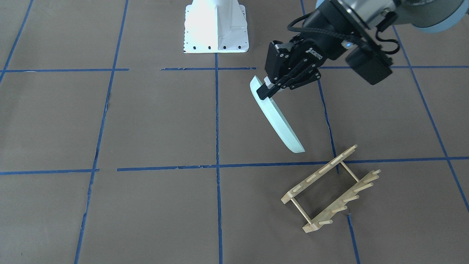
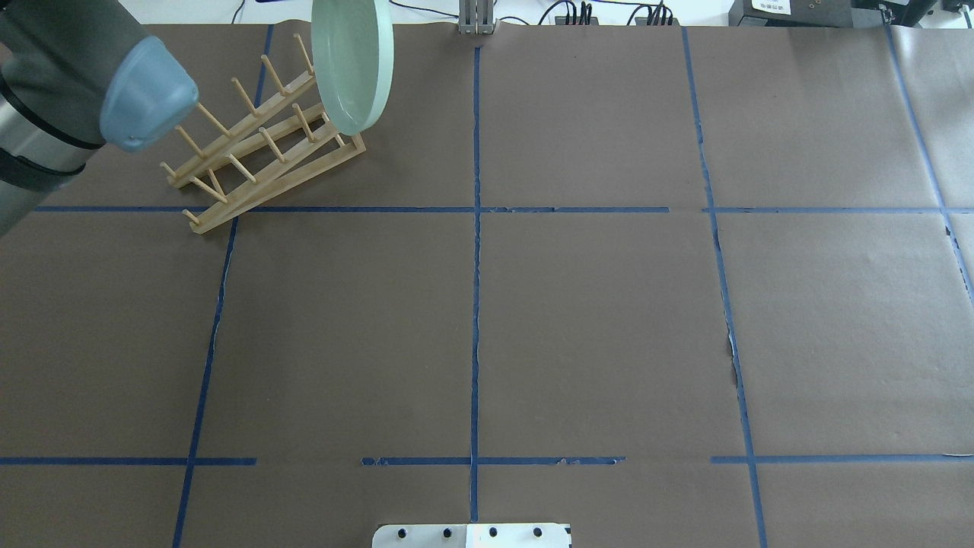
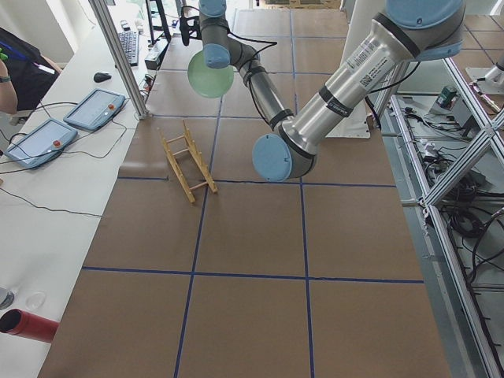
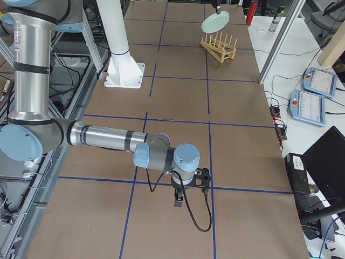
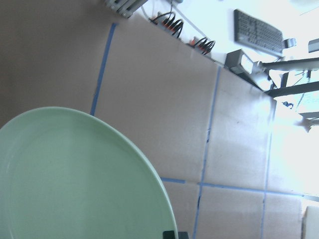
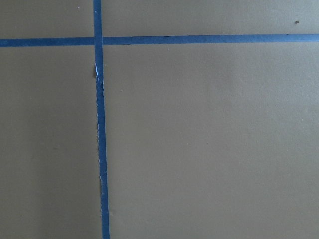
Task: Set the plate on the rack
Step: 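Lift the plate with the left gripper and tilt it upright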
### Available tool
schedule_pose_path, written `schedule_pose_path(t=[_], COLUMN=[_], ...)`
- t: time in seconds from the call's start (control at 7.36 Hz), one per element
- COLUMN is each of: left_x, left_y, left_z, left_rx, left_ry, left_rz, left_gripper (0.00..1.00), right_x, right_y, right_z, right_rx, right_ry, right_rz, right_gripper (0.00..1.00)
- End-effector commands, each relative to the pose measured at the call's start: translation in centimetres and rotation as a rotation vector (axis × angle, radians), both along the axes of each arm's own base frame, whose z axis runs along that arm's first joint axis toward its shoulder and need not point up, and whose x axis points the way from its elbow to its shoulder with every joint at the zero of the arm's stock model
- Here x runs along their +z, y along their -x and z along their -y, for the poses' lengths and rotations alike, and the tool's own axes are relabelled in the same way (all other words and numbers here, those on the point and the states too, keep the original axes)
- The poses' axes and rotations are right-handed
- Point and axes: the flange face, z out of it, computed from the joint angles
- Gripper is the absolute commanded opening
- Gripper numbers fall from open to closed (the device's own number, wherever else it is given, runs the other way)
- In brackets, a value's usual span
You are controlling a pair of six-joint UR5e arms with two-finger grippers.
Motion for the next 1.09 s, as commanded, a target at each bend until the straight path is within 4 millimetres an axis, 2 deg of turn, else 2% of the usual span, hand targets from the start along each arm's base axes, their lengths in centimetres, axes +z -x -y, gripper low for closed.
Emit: schedule_pose_path(t=[0.0,0.14,0.27,0.41,0.54,0.68,0.82,0.95], left_x=[2.9,4.8,7.3,8.5,10.2,13.1,14.2,14.8], left_y=[4.9,6.3,7.2,7.9,8.3,8.3,7.8,5.5], left_z=[4.1,6.2,7.4,8.0,7.8,7.6,7.9,7.6], left_rx=[-0.1,-0.138,-0.165,-0.219,-0.276,-0.298,-0.31,-0.338], left_ry=[0.052,0.084,0.119,0.127,0.059,0.02,-0.027,-0.076], left_rz=[-0.026,-0.064,-0.073,-0.07,-0.106,-0.129,-0.155,-0.195], left_gripper=[0.0,0.0,0.0,0.0,0.0,0.0,0.0,0.0], right_x=[0.0,0.0,0.0,0.0,0.0,0.0,0.1,0.1], right_y=[0.0,0.0,0.0,0.0,0.0,0.0,0.0,0.0], right_z=[0.0,0.0,0.0,0.0,0.0,0.0,0.0,0.0], right_rx=[0.001,-0.001,0.001,0.001,-0.001,0.001,0.001,0.001], right_ry=[0.0,0.0,0.0,0.0,0.0,0.0,0.001,0.001], right_rz=[0.0,0.0,0.0,0.0,0.0,0.0,0.0,0.0], right_gripper=[1.0,1.0,1.0,1.0,1.0,1.0,1.0,1.0])
